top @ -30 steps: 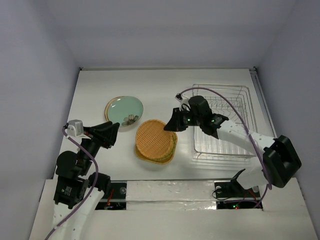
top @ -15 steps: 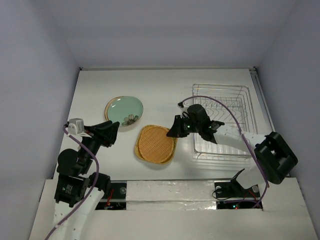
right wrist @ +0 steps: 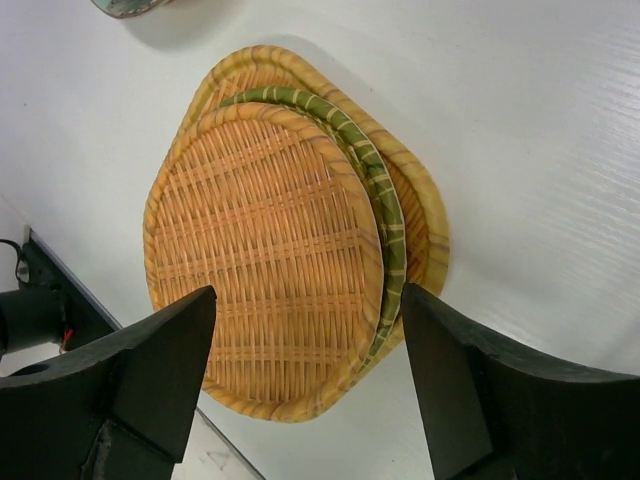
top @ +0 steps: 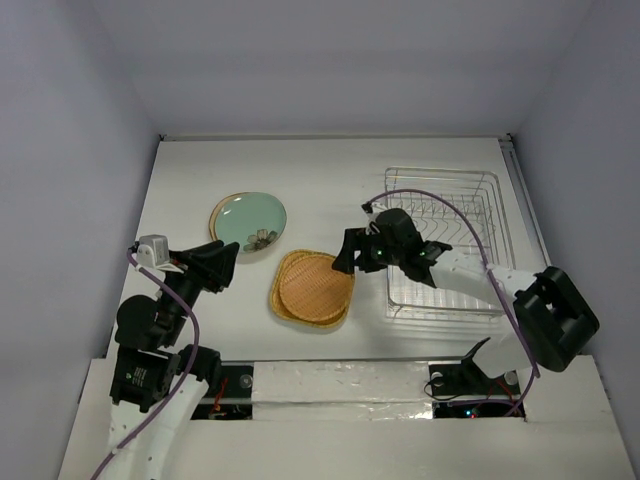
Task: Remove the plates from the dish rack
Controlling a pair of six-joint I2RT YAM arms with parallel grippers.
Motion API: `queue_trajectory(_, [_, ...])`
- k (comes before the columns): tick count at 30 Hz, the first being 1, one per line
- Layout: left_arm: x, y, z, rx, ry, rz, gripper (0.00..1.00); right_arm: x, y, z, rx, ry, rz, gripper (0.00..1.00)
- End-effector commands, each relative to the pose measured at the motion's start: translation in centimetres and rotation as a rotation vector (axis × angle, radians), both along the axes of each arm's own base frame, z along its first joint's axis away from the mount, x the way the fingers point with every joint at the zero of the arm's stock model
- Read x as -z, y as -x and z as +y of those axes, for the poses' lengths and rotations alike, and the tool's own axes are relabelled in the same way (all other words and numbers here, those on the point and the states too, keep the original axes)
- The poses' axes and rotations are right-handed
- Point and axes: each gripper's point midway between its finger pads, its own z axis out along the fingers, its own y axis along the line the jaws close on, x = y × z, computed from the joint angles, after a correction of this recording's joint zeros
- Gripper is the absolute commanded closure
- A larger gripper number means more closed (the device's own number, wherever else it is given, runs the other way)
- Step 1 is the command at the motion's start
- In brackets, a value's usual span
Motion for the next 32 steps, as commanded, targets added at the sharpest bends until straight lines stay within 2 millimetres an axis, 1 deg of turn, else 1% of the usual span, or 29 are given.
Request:
queue_trajectory(1, [-0.8,-0.2,-0.1,0.008,0.006,-0.027,0.58,-3.9,-1.1,0.0,0.010,-0.018,-0.099,0.20])
queue_trajectory(3, [-0.8,-0.1,-0.2,0.012,0.003,-0.027,0.54,-5.6,-1.2,0.0,0.005,-0.041,-0.137,0.22])
queue_trajectory(4, [-0.8,-0.1,-0.3,0.018,0.001,-0.029,0.52,-7.2,-1.1,-0.1,0.007,-0.060,-0.167,0.24])
queue_trajectory(5, [-0.9,-0.1,-0.2,0.012,0.002,-0.032,0.49,-8.3,-0.8,0.1,-0.004,-0.075,-0.191,0.29])
queue_trajectory(6, [-1.0,-0.1,-0.2,0.015,0.002,-0.035,0.41,-9.6,-0.7,0.0,-0.003,-0.093,-0.216,0.58])
queue_trajectory(7, [-1.0,0.0,-0.3,0.019,0.002,-0.037,0.38,-12.6,-0.4,-0.4,0.018,-0.135,-0.283,0.79])
queue_trajectory(8, [-1.1,0.1,-0.3,0.020,0.000,-0.039,0.35,-14.3,-0.4,-0.9,0.038,-0.161,-0.326,0.97])
queue_trajectory(9, [-1.1,0.1,-0.2,0.019,-0.001,-0.039,0.30,-17.9,0.3,-2.0,0.062,-0.221,-0.420,1.00])
queue_trajectory(10, [-1.2,0.1,-0.2,0.016,0.000,-0.041,0.27,-17.9,0.1,-2.2,0.073,-0.215,-0.427,1.00])
queue_trajectory(11, [-1.2,0.1,-0.1,0.014,-0.003,-0.040,0.25,-21.4,1.1,-3.6,0.100,-0.269,-0.510,1.00])
queue_trajectory(12, [-1.2,0.0,-0.1,0.010,-0.002,-0.035,0.22,-22.8,1.6,-4.7,0.117,-0.273,-0.558,1.00])
queue_trajectory(13, [-1.2,-0.1,0.1,0.000,-0.005,-0.035,0.21,-24.2,1.8,-6.2,0.171,-0.278,-0.607,1.00])
queue_trajectory(14, [-1.4,-0.1,0.2,-0.004,-0.007,-0.037,0.19,-27.2,3.3,-8.4,0.213,-0.328,-0.688,1.00])
queue_trajectory(15, [-1.5,-0.1,0.1,-0.002,-0.010,-0.040,0.18,-28.3,3.8,-9.9,0.254,-0.332,-0.729,0.99])
queue_trajectory(16, [-1.5,-0.2,0.2,-0.007,-0.011,-0.040,0.17,-29.0,4.1,-11.7,0.322,-0.325,-0.757,0.96])
queue_trajectory(17, [-1.9,-0.1,0.2,-0.008,-0.015,-0.050,0.16,-29.9,4.7,-13.1,0.364,-0.338,-0.787,0.91])
queue_trajectory(18, [-2.1,-0.1,0.3,-0.009,-0.017,-0.055,0.13,-31.3,6.2,-15.4,0.412,-0.370,-0.833,0.75])
queue_trajectory(19, [-2.3,-0.1,0.3,-0.010,-0.017,-0.057,0.13,-31.9,6.3,-17.6,0.509,-0.376,-0.852,0.62])
queue_trajectory(20, [-3.2,0.1,0.4,-0.014,-0.013,-0.073,0.12,-32.3,6.8,-19.0,0.565,-0.397,-0.861,0.42])
queue_trajectory(21, [-3.9,0.3,0.4,-0.015,-0.007,-0.086,0.12,-32.9,7.9,-21.0,0.620,-0.436,-0.884,0.09])
queue_trajectory(22, [-4.4,0.3,0.5,-0.018,-0.004,-0.095,0.11,-32.7,8.0,-22.4,0.687,-0.433,-0.885,0.00])
queue_trajectory(23, [-5.9,0.8,0.7,-0.023,0.004,-0.125,0.11,-32.6,8.2,-23.1,0.717,-0.437,-0.885,0.00])
queue_trajectory(25, [-7.2,1.2,1.3,-0.051,0.006,-0.159,0.10,-32.0,8.6,-24.0,0.747,-0.445,-0.879,0.00])
queue_trajectory(26, [-8.0,1.6,1.6,-0.062,0.008,-0.178,0.10,-31.6,8.5,-23.9,0.746,-0.441,-0.875,0.00])
queue_trajectory(28, [-8.4,1.9,1.8,-0.068,0.006,-0.192,0.10,-30.6,8.1,-23.4,0.735,-0.430,-0.860,0.01])
queue_trajectory(30, [-7.7,1.7,1.4,-0.049,-0.003,-0.190,0.12,-29.9,7.7,-22.8,0.720,-0.412,-0.846,0.01])
queue_trajectory(31, [-7.5,1.9,1.3,-0.040,0.003,-0.195,0.11,-29.8,7.6,-22.5,0.708,-0.409,-0.843,0.01])
queue_trajectory(32, [-6.9,1.7,1.2,-0.036,0.000,-0.188,0.09,-29.7,7.4,-22.2,0.704,-0.402,-0.839,0.02])
